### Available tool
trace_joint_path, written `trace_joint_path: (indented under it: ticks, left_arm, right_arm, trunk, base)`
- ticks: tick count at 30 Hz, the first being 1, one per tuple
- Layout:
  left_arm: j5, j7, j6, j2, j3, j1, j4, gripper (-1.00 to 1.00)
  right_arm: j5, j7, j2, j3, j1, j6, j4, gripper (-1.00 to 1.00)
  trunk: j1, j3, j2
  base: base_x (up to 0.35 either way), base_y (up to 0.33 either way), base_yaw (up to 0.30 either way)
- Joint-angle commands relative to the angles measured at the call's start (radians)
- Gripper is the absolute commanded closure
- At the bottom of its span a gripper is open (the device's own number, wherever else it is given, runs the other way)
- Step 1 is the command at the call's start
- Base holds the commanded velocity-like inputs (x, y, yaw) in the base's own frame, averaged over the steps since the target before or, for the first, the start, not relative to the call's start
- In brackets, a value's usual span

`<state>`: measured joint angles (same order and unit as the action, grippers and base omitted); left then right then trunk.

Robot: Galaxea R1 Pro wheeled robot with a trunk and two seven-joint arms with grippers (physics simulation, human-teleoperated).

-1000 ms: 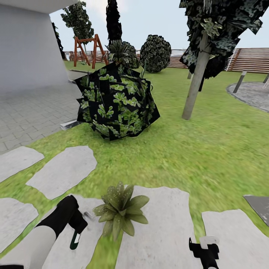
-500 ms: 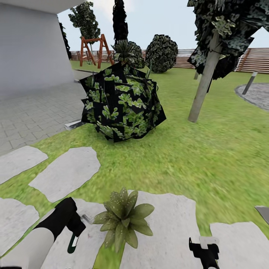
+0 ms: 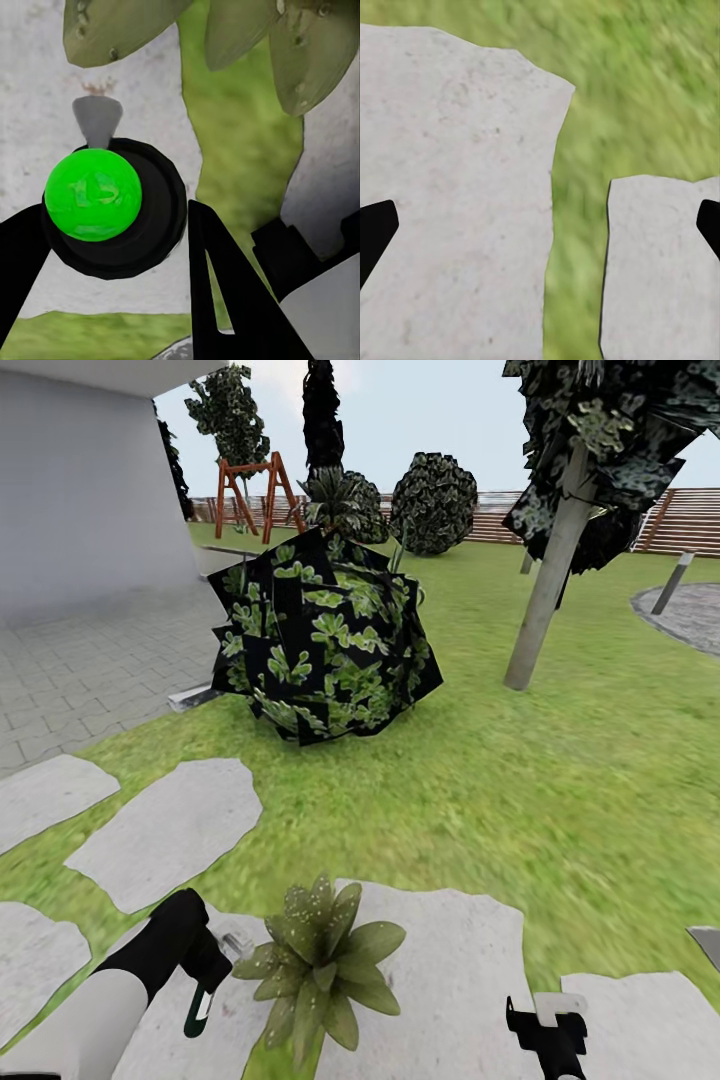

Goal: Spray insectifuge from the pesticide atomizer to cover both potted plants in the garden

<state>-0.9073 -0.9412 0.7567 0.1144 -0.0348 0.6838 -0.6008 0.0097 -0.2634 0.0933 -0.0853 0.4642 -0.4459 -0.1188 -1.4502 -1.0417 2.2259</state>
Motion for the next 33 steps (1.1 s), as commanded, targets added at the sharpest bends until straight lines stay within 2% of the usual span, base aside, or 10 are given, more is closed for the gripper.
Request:
trace_joint_path:
  ticks: [1,14,19,23,33]
  left_arm:
    - [-0.005,-0.007,0.005,0.0,-0.004,0.0,0.0,1.0]
    - [-0.008,-0.005,0.0,0.009,-0.004,-0.007,0.03,1.0]
    - [-0.006,-0.007,0.0,0.005,-0.005,-0.007,0.046,1.0]
    - [-0.005,-0.006,0.0,0.003,-0.005,-0.007,0.039,1.0]
    - [-0.004,-0.005,0.001,0.0,-0.002,-0.007,0.035,1.0]
  right_arm:
    - [0.001,-0.008,0.0,-0.008,0.001,0.0,0.001,-1.0]
    - [0.0,-0.009,-0.001,-0.008,0.001,0.0,0.0,-1.0]
    - [0.0,-0.01,-0.001,-0.008,0.001,0.0,0.0,-1.0]
    - [0.0,-0.01,-0.001,-0.008,0.001,0.0,0.0,-1.0]
    - [0.0,-0.01,-0.001,-0.008,0.001,0.0,0.0,-1.0]
  trunk:
    - [0.0,-0.001,0.0]
    - [0.0,-0.001,0.0]
    - [0.0,-0.001,0.0]
    - [0.0,-0.001,0.0]
    - [0.0,-0.001,0.0]
  base:
    - [0.004,-0.002,0.0]
    - [0.0,0.0,0.004]
    - [0.0,0.0,0.225]
    - [-0.143,-0.176,0.231]
    - [-0.193,-0.217,0.063]
